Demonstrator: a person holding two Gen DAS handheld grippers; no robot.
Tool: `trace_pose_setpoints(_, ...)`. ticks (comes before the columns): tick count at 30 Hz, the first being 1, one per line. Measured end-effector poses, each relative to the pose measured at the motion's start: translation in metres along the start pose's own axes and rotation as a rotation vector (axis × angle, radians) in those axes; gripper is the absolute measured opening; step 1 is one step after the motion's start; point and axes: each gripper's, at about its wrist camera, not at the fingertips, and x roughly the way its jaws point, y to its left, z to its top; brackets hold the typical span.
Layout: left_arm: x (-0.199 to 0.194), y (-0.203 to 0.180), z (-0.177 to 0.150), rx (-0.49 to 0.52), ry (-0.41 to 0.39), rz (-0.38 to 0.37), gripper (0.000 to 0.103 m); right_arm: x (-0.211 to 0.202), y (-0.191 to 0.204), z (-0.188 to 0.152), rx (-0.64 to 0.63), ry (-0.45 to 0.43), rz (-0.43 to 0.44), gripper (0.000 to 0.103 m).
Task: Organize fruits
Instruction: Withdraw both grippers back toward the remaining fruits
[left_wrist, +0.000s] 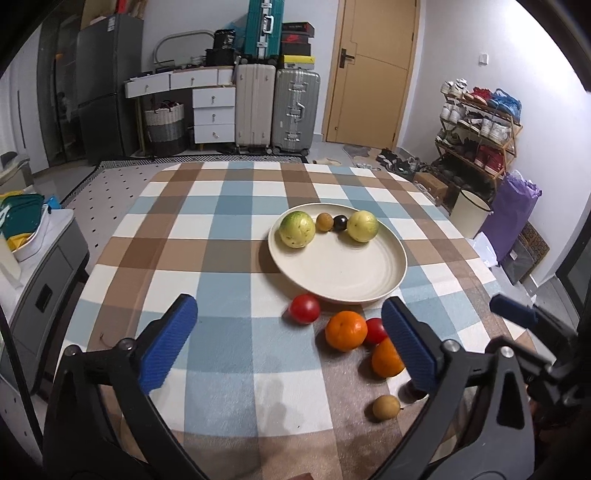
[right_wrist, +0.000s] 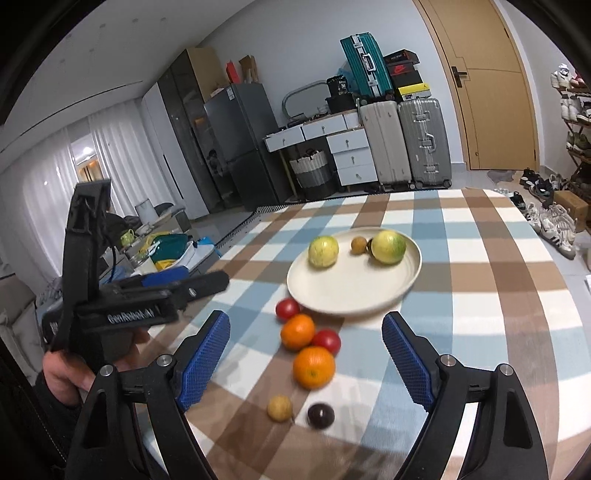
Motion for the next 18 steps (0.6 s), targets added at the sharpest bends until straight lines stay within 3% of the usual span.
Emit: trace_pose_setpoints(18,-0.006,0.001,-0.055,-0.026,0.051,0.048,0.102,0.016,0.002,-0.051,-0.009,0.136,-0.061,0.086)
